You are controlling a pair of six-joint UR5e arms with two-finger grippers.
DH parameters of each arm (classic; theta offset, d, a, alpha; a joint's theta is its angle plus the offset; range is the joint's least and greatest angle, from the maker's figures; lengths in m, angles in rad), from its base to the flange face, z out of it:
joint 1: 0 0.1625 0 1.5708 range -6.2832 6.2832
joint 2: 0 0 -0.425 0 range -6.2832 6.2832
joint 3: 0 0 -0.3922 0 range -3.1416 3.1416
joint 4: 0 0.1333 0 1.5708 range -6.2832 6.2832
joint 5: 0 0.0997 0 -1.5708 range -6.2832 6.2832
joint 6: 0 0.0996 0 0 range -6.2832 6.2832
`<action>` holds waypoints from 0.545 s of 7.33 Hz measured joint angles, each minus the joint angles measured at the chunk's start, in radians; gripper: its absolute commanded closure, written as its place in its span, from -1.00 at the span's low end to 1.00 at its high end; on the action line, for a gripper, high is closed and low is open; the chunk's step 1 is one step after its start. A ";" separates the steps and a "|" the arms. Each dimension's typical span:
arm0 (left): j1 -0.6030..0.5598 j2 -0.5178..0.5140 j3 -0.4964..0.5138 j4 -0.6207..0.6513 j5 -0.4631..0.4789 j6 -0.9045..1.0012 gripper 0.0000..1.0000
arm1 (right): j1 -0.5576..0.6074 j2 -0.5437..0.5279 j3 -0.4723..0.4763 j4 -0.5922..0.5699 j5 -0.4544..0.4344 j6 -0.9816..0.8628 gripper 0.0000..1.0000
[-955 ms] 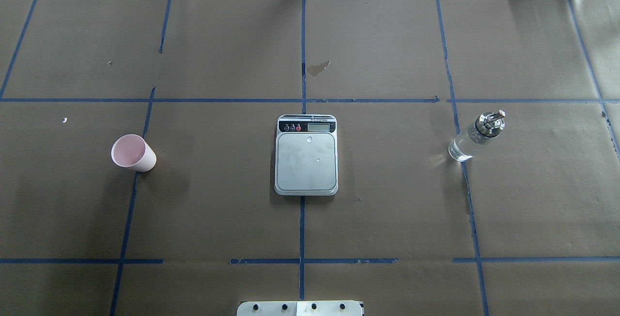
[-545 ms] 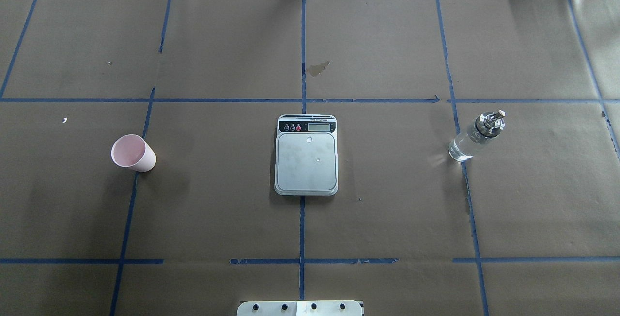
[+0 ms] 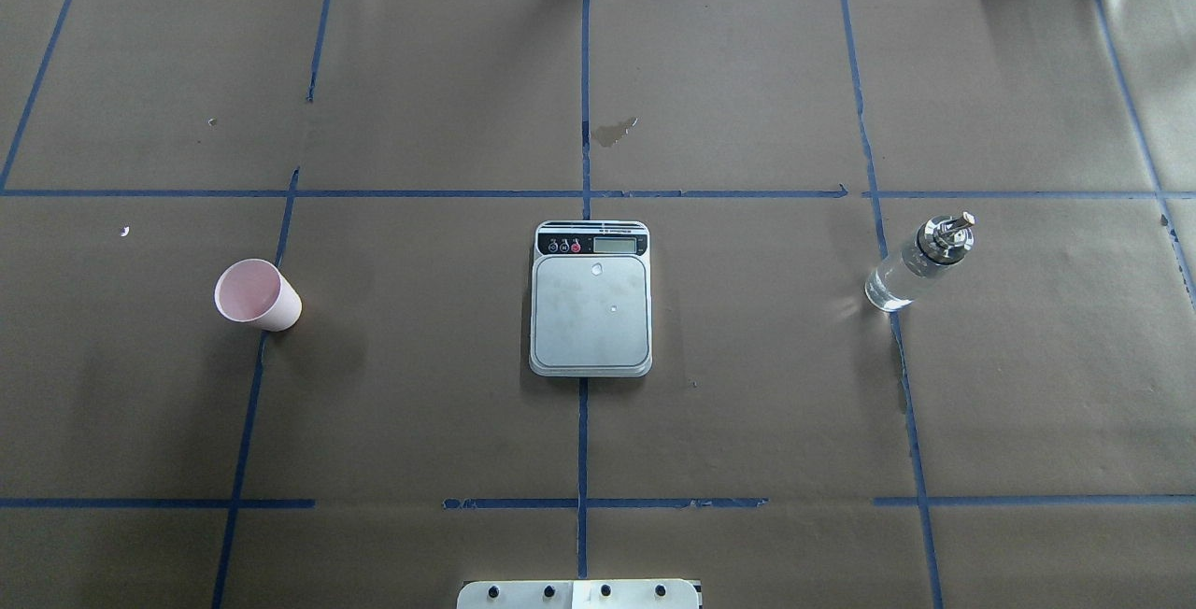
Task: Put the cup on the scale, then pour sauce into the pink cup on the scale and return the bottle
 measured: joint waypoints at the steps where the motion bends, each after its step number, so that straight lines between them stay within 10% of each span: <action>1: 0.000 0.000 -0.028 0.002 -0.004 -0.005 -1.00 | 0.000 -0.001 0.002 0.000 0.002 -0.001 -1.00; 4: 0.031 -0.003 -0.046 -0.059 -0.028 -0.083 -1.00 | 0.000 -0.002 0.027 0.001 0.011 -0.004 -1.00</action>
